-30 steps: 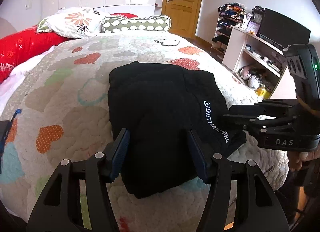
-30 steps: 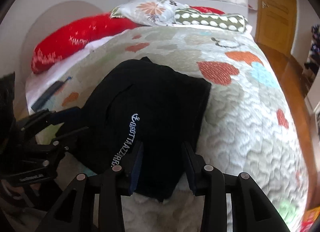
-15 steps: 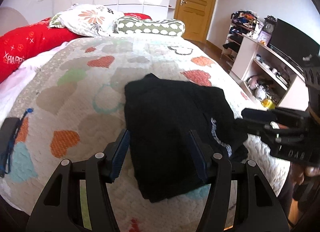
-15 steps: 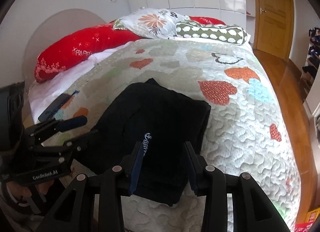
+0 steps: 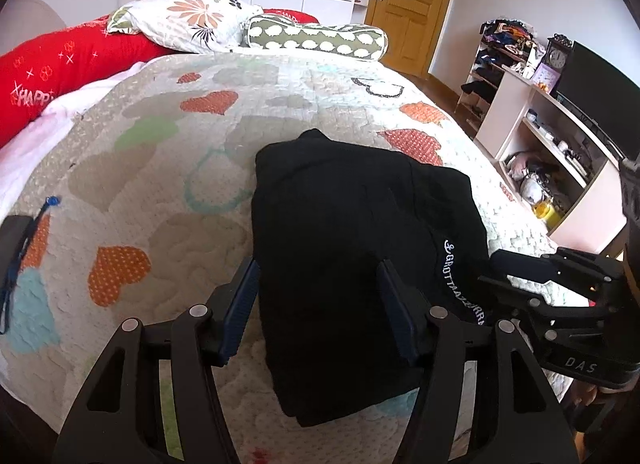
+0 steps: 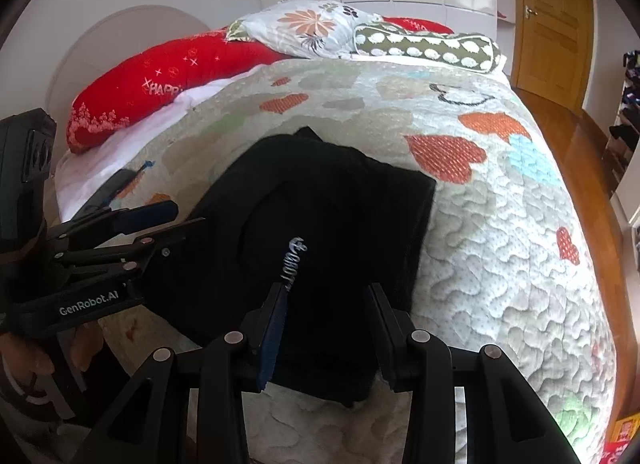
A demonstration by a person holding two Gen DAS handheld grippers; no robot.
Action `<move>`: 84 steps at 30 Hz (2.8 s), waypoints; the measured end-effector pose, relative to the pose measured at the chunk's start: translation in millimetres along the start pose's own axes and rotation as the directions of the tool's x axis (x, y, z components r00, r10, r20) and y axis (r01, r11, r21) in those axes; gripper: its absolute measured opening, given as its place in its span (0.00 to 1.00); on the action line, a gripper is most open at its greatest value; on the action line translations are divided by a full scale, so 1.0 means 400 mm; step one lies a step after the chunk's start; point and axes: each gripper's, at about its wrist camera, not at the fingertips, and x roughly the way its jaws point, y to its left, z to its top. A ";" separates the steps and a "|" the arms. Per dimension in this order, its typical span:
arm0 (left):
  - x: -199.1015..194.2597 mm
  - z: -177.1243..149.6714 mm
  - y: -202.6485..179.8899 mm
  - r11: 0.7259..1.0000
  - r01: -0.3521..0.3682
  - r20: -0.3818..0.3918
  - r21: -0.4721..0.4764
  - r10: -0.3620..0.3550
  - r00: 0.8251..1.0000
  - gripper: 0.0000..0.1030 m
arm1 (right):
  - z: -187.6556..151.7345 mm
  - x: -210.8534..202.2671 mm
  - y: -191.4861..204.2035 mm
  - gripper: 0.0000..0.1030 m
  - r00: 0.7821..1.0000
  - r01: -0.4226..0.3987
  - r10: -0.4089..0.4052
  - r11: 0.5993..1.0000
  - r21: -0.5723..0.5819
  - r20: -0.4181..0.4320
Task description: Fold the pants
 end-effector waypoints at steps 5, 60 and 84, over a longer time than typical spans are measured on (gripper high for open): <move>0.006 0.000 -0.005 1.000 0.002 -0.005 0.001 -0.002 1.000 0.59 | -0.013 0.001 -0.021 0.47 1.000 -0.020 0.020 0.999 0.032 0.002; 0.061 0.051 0.040 0.997 0.033 -0.052 -0.067 -0.036 0.998 0.65 | 0.098 0.088 -0.085 0.40 0.995 0.073 -0.078 0.994 0.080 0.062; 0.054 0.058 0.108 0.981 0.104 -0.072 -0.163 -0.117 0.991 0.68 | 0.030 0.055 -0.148 0.64 0.991 -0.134 0.121 0.953 0.273 0.064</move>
